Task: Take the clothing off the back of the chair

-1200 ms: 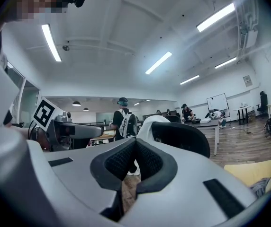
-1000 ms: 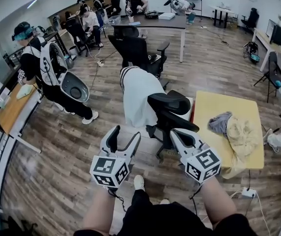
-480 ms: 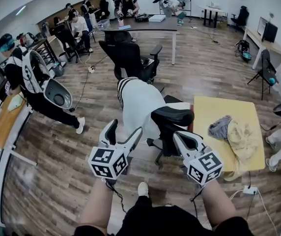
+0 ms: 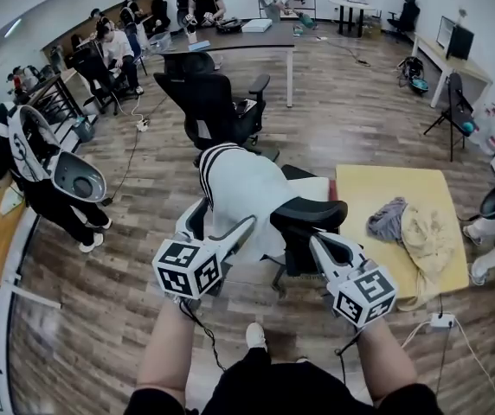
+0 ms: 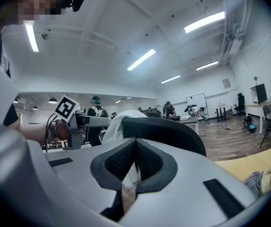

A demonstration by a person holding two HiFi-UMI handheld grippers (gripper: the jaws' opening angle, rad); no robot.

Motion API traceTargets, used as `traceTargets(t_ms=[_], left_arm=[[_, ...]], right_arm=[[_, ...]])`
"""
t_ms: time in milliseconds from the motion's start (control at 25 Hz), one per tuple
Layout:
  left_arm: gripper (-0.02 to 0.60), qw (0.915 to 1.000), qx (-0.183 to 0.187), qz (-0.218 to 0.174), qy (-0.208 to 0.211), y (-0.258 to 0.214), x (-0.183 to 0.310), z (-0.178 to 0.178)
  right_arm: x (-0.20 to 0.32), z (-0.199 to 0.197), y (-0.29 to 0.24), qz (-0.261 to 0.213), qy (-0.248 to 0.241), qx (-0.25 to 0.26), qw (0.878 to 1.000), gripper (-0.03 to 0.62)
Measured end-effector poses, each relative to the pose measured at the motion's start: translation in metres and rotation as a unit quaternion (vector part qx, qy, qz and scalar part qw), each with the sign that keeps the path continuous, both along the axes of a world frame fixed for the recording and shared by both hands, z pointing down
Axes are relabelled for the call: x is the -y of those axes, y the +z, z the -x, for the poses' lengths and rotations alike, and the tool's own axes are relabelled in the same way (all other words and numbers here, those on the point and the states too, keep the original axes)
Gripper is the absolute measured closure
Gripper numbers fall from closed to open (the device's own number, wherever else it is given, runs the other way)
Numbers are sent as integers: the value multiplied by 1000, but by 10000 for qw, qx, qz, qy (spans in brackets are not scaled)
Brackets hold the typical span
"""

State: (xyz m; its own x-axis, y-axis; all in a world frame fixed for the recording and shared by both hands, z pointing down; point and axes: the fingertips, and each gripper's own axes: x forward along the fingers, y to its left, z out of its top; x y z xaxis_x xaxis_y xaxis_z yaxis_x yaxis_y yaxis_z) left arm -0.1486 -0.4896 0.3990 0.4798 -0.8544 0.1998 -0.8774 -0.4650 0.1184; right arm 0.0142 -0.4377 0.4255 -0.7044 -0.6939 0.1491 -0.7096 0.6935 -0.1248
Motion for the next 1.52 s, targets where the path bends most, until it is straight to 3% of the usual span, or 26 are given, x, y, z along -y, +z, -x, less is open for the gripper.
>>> traceTargets(t_ms=[320,760,920,1040,1240,1520], left_arm=[[92,9969,-270,310,669,15,27,-9],[100,9900,-553,301,1260,18,36,-18],[163,9885,-535,302,1385,15,32,-20],[248,9897,-447,295,1328,14,28,-22],[380,9935,-366,313,1035,15,19,-18],[472,9981,-237,287,482,9,2,-13]], right_arm=[[19,3,8,57,200,47,9998,582],[35,-4,12,94,380,124,9992,582],[35,-5,12,129,376,162,9991,582],[33,-8,10,137,350,170,9992,582],[26,-8,7,121,291,158,9994,582],[8,-14,-6,30,203,159,9997,582]])
